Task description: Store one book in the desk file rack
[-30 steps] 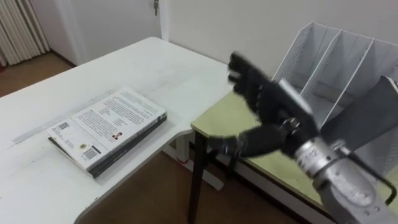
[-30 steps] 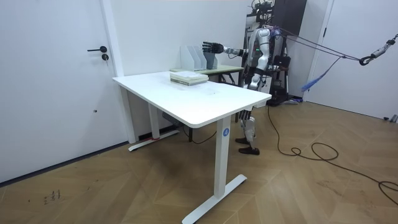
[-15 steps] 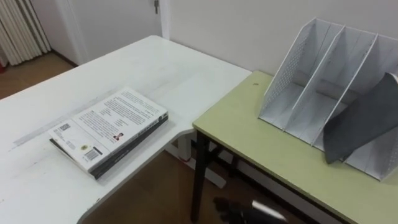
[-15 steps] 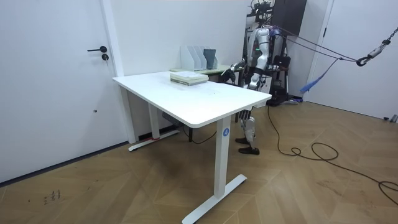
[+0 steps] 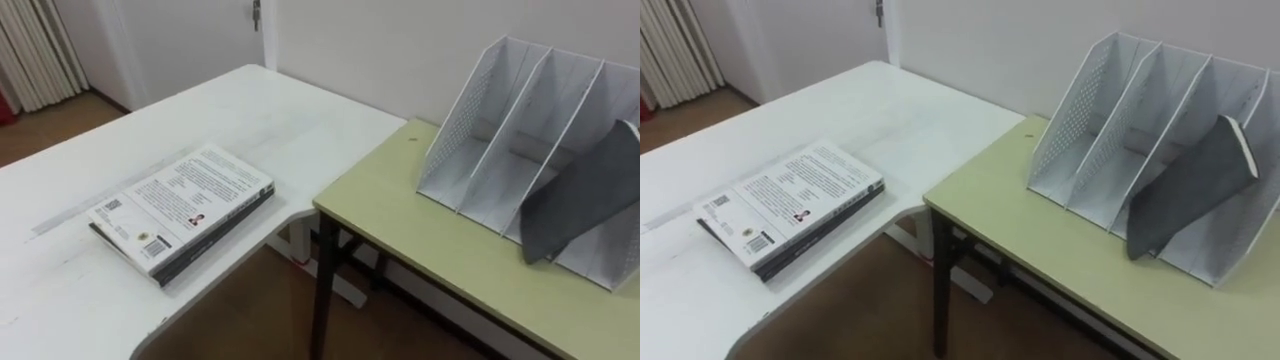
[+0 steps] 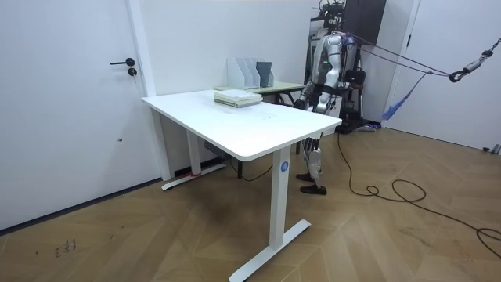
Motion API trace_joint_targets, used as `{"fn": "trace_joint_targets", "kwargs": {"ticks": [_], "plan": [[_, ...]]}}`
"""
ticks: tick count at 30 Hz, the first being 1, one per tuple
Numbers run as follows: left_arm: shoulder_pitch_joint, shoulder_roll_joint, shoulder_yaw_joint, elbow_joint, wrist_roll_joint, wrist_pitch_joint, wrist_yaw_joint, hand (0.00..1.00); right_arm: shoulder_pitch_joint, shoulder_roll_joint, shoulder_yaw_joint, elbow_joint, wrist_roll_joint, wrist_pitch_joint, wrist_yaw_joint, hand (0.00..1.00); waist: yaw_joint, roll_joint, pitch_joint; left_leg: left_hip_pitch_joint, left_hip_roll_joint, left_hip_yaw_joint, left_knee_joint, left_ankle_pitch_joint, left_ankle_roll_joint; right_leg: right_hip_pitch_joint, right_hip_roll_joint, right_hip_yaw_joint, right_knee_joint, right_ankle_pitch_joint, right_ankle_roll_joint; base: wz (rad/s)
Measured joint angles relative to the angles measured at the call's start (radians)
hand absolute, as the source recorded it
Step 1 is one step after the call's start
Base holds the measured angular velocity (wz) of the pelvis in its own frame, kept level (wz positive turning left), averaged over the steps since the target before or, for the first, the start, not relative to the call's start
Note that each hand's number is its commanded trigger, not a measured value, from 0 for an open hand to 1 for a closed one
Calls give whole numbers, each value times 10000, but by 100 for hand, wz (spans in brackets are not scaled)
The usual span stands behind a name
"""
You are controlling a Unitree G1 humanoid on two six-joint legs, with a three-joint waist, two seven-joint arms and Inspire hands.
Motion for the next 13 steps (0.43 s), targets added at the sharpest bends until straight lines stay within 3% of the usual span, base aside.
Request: {"fn": "trace_joint_targets", "kwargs": {"ticks": [5,13], "plan": [[327,-192,252,70,67,310,-86,0,4,279,-540,1323,1649,-37,-393,0,-213,26,15,178,8,-17,-1,1,-2,210,19,-30,-113,-1,-2,4],[358,-413,387,67,358,449,179,0,-2,593,-758,2354,3459,-40,-1474,0,-509,-2,28,454,-12,-87,-62,-55,8,486,18,-60,-159,-68,48,4]]}}
